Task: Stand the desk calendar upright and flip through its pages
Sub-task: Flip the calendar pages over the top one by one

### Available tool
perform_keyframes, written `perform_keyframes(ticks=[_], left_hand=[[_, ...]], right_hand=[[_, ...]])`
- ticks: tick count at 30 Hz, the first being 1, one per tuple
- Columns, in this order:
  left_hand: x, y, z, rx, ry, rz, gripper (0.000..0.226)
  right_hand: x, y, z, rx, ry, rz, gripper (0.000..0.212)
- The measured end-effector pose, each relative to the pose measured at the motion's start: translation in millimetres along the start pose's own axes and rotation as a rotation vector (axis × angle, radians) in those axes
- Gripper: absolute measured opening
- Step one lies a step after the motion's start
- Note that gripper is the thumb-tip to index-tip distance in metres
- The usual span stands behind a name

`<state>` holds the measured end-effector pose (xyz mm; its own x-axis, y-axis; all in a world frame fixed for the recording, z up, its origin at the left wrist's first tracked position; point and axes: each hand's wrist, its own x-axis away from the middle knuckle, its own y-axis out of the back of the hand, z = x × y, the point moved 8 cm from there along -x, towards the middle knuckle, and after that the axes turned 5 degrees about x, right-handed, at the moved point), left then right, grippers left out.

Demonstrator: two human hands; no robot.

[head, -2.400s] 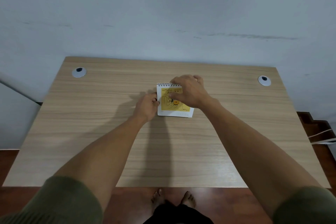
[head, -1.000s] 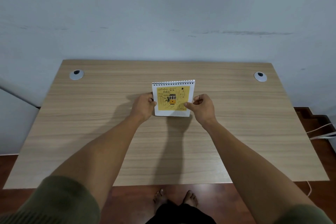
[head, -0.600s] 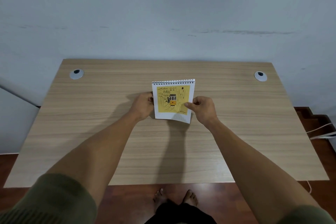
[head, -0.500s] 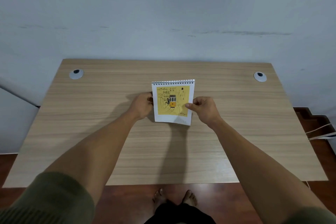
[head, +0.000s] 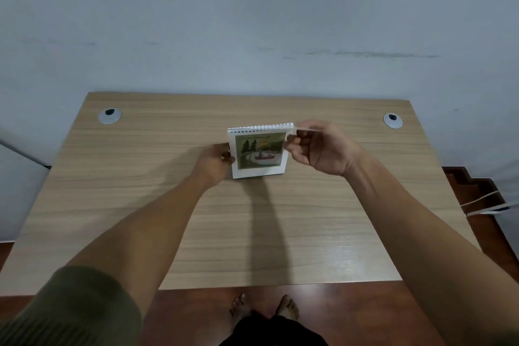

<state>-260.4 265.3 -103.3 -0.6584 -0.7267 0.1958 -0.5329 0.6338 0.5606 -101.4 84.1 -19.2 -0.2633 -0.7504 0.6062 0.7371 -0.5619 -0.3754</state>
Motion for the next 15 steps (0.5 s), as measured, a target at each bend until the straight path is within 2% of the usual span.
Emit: perform_keyframes(ticks=[3, 6, 11, 13, 15], left_hand=[[-3.5, -5.0, 6.0, -0.020, -0.005, 0.048, 0.016], [-3.7, -2.6, 5.1, -0.050, -0.034, 0.025, 0.009], [-2.5, -4.3, 2.9, -0.080, -0.050, 0.043, 0.014], [-2.1, -3.5, 2.2, -0.091, -0.066, 0.048, 0.012], [-2.2, -4.0, 3.1, -0.094, -0.076, 0.055, 0.011]], right_hand=[[-2.1, -11.4, 17.7, -0.220, -0.006, -0.097, 0.039], [-7.4, -21.0, 32.2, -0.314, 0.019, -0.136, 0.043], [-13.5, -26.9, 41.3, -0.315, 0.017, -0.156, 0.040], [-15.3, -29.4, 44.3, -0.321, 0.070, -0.128, 0.042], [-15.9, -28.6, 48.9, -0.162, 0.174, -0.130, 0.042]])
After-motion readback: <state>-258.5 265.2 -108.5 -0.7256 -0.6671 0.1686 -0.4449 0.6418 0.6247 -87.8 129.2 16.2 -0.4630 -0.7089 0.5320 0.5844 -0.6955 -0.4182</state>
